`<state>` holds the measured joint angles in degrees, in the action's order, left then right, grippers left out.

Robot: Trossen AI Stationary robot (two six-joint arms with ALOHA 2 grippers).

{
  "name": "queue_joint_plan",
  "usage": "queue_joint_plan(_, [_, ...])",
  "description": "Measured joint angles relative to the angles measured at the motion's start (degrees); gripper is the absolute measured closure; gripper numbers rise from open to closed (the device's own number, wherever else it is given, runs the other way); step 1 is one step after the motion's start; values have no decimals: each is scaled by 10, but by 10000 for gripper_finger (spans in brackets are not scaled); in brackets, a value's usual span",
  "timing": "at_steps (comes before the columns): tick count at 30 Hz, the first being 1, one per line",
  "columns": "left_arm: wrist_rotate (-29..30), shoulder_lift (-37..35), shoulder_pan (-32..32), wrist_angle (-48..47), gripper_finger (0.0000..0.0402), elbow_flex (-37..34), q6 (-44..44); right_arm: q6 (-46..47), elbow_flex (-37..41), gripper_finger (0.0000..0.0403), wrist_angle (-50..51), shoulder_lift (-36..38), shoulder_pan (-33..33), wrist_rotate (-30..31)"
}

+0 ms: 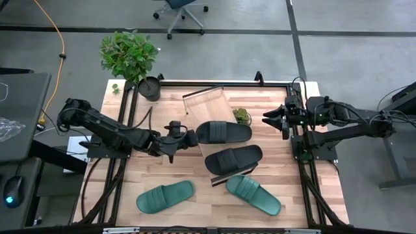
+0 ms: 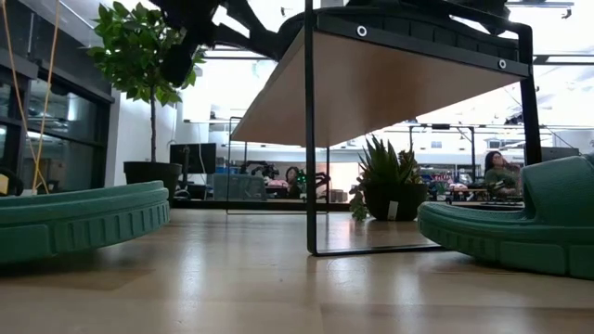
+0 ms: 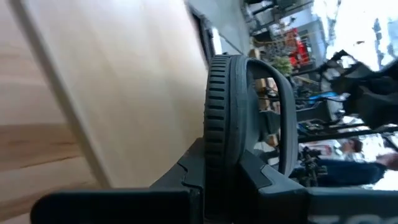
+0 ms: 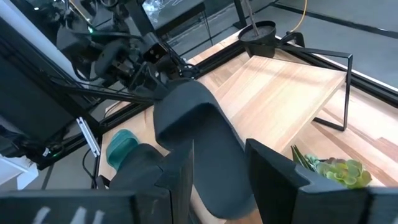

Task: Pick and place slides into the shelf
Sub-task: Put the black slipper on the shelf

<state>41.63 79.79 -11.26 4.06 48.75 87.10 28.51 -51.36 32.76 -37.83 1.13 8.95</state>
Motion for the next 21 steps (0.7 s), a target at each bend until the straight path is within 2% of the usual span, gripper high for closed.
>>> queue_joint_plan(7, [-19, 30, 0, 53, 370, 0, 8, 0, 0, 267, 0, -1, 0, 0])
queue_joint_plan(21, [-42, 45, 0, 53, 371, 0, 21, 0, 0, 267, 4, -1, 0, -1])
